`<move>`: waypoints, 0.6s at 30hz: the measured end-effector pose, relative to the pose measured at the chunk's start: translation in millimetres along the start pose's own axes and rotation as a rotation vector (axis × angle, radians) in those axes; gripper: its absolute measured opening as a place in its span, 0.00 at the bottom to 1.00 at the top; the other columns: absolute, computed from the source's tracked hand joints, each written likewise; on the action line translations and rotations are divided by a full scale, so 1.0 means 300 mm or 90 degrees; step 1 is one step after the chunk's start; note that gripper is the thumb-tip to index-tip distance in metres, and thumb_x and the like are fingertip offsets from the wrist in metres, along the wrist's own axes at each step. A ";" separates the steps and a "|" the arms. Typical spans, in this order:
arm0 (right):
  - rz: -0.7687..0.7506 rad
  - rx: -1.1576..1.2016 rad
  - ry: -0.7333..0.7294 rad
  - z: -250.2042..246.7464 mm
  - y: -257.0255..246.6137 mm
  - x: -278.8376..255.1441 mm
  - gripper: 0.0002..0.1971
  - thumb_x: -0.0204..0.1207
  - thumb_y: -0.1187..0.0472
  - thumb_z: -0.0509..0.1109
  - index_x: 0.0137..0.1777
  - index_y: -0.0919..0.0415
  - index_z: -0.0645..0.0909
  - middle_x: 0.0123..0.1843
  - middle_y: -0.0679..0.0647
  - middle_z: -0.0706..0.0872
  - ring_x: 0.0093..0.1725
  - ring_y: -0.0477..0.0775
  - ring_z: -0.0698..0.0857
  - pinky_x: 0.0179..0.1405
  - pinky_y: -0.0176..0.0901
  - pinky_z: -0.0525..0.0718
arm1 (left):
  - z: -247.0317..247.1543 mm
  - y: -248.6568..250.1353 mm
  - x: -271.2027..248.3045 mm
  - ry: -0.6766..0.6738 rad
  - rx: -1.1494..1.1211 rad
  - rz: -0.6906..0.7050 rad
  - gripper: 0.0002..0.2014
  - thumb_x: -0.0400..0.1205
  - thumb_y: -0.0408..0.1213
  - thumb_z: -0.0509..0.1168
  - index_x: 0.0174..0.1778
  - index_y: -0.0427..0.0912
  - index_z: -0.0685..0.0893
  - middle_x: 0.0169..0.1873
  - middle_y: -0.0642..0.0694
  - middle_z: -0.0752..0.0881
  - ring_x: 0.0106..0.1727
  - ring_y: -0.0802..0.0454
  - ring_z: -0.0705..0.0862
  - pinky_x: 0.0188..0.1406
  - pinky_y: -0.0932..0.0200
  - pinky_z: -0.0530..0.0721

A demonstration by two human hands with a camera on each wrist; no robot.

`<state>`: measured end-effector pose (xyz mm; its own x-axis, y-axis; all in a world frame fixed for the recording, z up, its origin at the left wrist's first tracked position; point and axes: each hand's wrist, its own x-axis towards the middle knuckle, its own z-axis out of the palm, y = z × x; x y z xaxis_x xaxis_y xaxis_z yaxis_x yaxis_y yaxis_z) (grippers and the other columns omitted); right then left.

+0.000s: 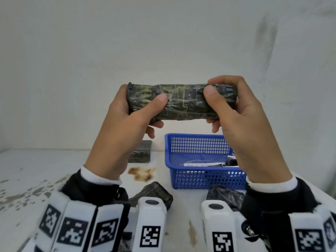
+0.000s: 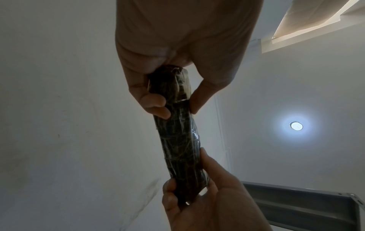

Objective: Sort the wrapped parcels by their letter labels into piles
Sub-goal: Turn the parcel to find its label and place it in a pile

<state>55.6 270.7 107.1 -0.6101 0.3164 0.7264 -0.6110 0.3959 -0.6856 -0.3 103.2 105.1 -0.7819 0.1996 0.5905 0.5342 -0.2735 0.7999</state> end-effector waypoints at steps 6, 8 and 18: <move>-0.024 -0.011 -0.003 0.000 -0.018 -0.008 0.07 0.80 0.52 0.73 0.55 0.49 0.80 0.39 0.39 0.84 0.32 0.36 0.80 0.37 0.28 0.78 | 0.003 0.010 -0.004 0.001 -0.012 0.014 0.13 0.77 0.44 0.71 0.51 0.42 0.79 0.40 0.46 0.89 0.35 0.49 0.87 0.34 0.58 0.85; -0.033 -0.019 -0.007 0.003 -0.021 -0.011 0.11 0.80 0.50 0.73 0.58 0.48 0.79 0.41 0.40 0.84 0.35 0.36 0.81 0.40 0.30 0.80 | 0.004 0.010 -0.002 0.000 -0.040 0.008 0.15 0.78 0.45 0.72 0.52 0.39 0.80 0.41 0.44 0.89 0.36 0.47 0.88 0.37 0.57 0.87; -0.009 -0.039 -0.013 0.012 -0.015 -0.010 0.30 0.67 0.37 0.72 0.70 0.39 0.73 0.47 0.38 0.86 0.41 0.36 0.86 0.46 0.33 0.83 | 0.014 0.012 0.002 0.015 -0.110 0.032 0.15 0.72 0.44 0.72 0.48 0.39 0.81 0.41 0.48 0.89 0.44 0.54 0.89 0.44 0.59 0.87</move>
<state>58.4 264.8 107.7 -0.6123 0.2926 0.7344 -0.5881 0.4523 -0.6705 2.5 106.1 108.7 -0.7641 0.1597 0.6250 0.5112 -0.4410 0.7377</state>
